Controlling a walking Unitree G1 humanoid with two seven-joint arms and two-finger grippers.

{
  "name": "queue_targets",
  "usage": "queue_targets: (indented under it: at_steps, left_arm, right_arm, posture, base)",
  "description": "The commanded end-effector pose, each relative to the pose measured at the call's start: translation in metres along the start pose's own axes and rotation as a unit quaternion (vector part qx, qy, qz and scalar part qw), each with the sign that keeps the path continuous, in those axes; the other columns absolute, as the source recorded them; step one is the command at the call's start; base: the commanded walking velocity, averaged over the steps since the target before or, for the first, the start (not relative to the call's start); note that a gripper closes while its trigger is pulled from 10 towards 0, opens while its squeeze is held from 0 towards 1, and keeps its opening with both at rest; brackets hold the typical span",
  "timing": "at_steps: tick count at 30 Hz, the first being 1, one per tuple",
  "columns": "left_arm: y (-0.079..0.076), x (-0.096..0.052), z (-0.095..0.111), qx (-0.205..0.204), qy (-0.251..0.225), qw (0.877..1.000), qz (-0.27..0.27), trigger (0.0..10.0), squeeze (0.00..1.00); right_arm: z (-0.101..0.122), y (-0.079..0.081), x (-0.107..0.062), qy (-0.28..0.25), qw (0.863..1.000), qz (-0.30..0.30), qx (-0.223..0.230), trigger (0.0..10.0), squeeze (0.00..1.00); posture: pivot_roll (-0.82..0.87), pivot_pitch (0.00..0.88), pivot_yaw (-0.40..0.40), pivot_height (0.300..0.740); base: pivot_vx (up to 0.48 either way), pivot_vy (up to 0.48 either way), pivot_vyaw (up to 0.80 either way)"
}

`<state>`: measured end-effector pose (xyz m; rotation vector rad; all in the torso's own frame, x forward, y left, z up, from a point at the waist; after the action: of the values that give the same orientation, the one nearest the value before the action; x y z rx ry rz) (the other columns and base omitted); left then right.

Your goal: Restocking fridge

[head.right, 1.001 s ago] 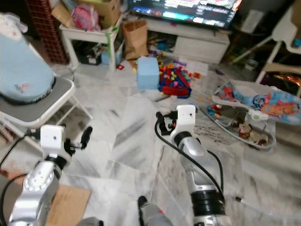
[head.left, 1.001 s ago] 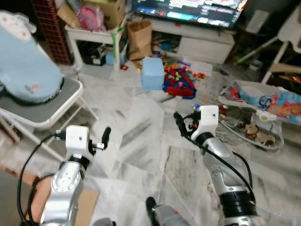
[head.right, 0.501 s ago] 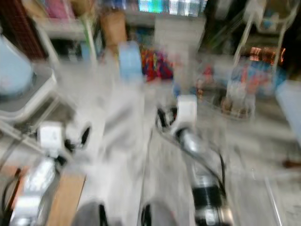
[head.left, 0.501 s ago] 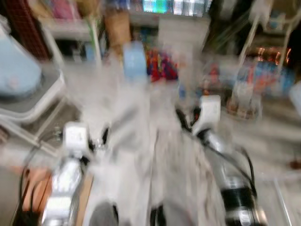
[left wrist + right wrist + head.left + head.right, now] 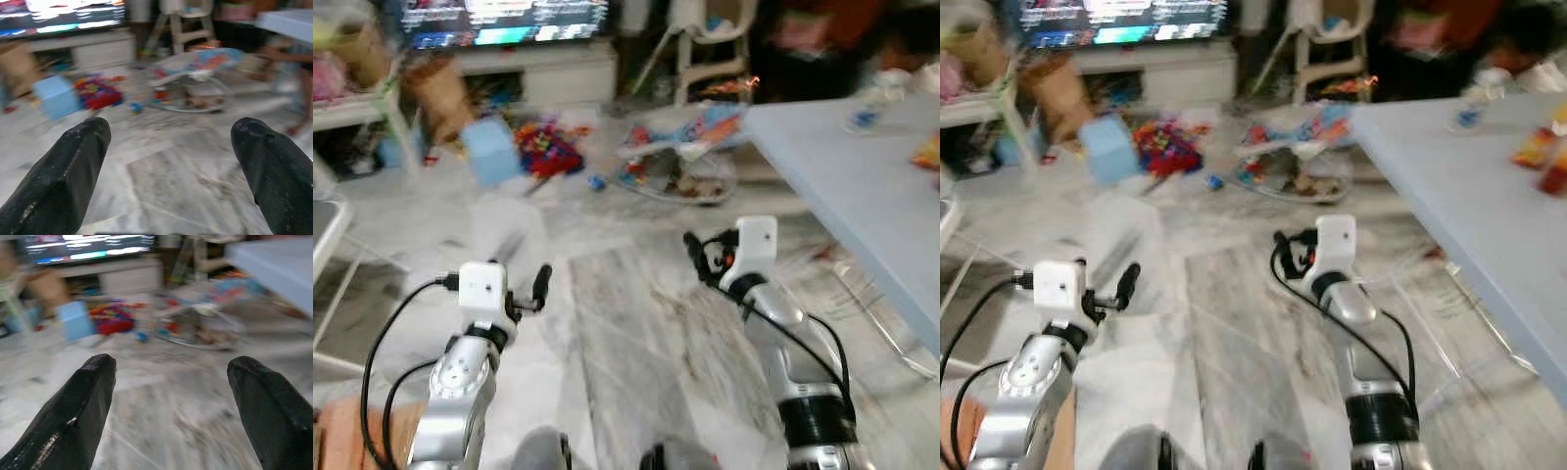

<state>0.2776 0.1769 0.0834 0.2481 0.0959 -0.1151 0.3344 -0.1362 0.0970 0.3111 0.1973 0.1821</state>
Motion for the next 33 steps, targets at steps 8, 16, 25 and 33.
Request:
queue_targets:
  at_steps: [8, 16, 25, 33]
  left_arm:
    - [0.004, 0.005, 0.01, 0.007, -0.016, 1.0, 0.005, 10.0, 0.0]
    - [-0.001, 0.003, 0.009, 0.002, -0.021, 1.0, 0.0, 10.0, 0.0]
    - [0.0, 0.001, 0.007, 0.001, -0.02, 1.0, -0.002, 10.0, 0.0]
    - [-0.001, 0.002, 0.007, 0.0, -0.021, 1.0, -0.004, 10.0, 0.0]
  right_arm:
    - [0.009, 0.004, 0.003, -0.015, 1.0, 0.003, 0.001, 10.0, 0.0]
    - [0.006, 0.008, 0.002, -0.014, 1.0, 0.005, 0.012, 10.0, 0.0]
    - [0.001, 0.014, 0.003, -0.009, 1.0, 0.009, 0.021, 10.0, 0.0]
    - [0.001, 0.018, 0.008, -0.011, 0.998, 0.01, 0.061, 10.0, 0.0]
  posture:
    - [0.02, 0.121, -0.049, 0.74]
    - [0.02, 0.123, -0.051, 0.74]
    - [0.03, 0.115, -0.049, 0.74]
    - [0.03, 0.11, -0.048, 0.74]
  base:
    - [0.0, 0.0, -0.4]
    - [0.088, 0.0, 0.0]
    - [0.404, 0.0, 0.0]
    - [0.478, 0.0, 0.0]
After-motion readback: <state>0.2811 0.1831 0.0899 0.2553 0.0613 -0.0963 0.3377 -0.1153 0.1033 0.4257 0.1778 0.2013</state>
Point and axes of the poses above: a point about 5 cm out from each wrist's last joint towards the gripper, its own x axis pointing out of the wrist towards the gripper, its own z axis along the axis of the wrist's last joint, y = z × x, the point moved 3 cm from there along x, pointing out of the wrist towards the gripper, and after that the axes turned 12 degrees about x, right-handed, at the moved point
